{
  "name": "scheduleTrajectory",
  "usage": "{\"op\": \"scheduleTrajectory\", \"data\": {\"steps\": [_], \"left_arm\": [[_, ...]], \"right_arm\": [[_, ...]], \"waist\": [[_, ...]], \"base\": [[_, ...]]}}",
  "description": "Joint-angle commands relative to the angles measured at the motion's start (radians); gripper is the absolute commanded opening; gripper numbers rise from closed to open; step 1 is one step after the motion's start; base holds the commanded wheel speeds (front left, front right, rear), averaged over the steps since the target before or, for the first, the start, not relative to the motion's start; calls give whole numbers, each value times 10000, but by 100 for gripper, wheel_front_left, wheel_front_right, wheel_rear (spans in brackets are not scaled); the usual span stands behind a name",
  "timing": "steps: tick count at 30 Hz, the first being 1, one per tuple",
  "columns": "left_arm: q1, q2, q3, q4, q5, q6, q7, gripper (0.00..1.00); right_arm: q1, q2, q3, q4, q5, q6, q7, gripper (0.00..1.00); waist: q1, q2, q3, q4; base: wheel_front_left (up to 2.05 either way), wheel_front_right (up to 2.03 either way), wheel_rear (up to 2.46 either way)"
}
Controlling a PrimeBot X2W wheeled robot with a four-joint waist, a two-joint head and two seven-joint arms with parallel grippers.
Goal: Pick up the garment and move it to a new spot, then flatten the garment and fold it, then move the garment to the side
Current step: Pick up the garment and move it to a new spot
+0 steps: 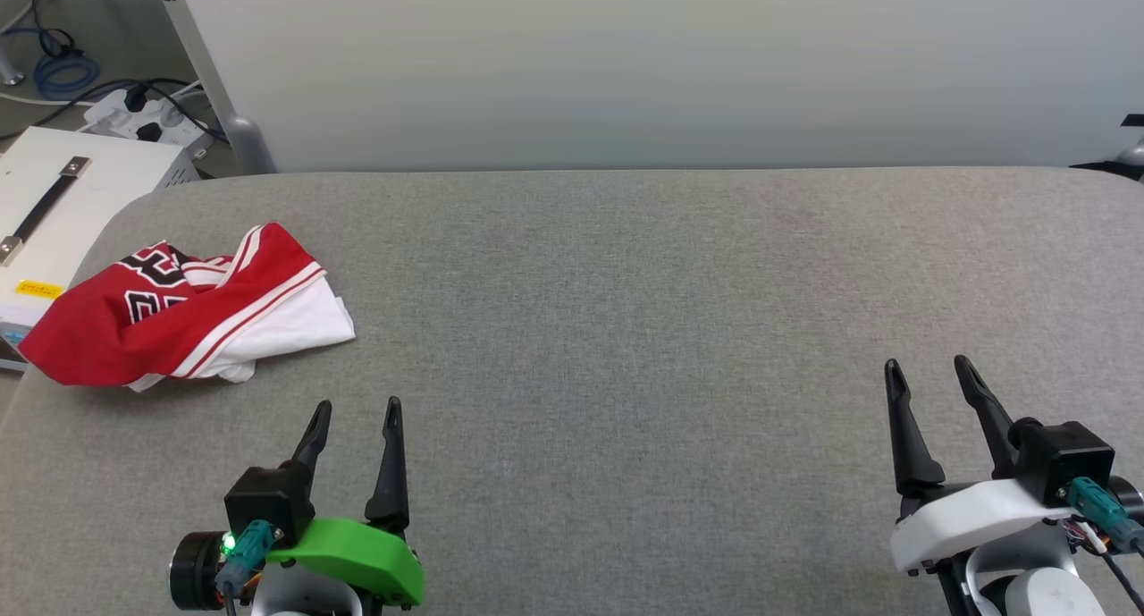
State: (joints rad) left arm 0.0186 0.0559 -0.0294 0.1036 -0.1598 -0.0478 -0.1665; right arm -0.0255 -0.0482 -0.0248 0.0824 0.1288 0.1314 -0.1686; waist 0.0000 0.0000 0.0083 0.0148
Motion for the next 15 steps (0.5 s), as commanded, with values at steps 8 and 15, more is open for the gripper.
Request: {"op": "scheduleTrajectory", "data": {"steps": [8, 15], "left_arm": [[-61, -42, -61, 98, -232, -45, -263, 100], [-102, -45, -87, 169, -338, -64, -405, 100]], "right_arm": [[-168, -16, 141, 162, 86, -5, -251, 100], [-143, -17, 529, 307, 138, -6, -391, 100]], "waist": [[0, 0, -44, 294], [0, 0, -48, 950]], "base": [[0, 0, 0], [0, 0, 0]]}}
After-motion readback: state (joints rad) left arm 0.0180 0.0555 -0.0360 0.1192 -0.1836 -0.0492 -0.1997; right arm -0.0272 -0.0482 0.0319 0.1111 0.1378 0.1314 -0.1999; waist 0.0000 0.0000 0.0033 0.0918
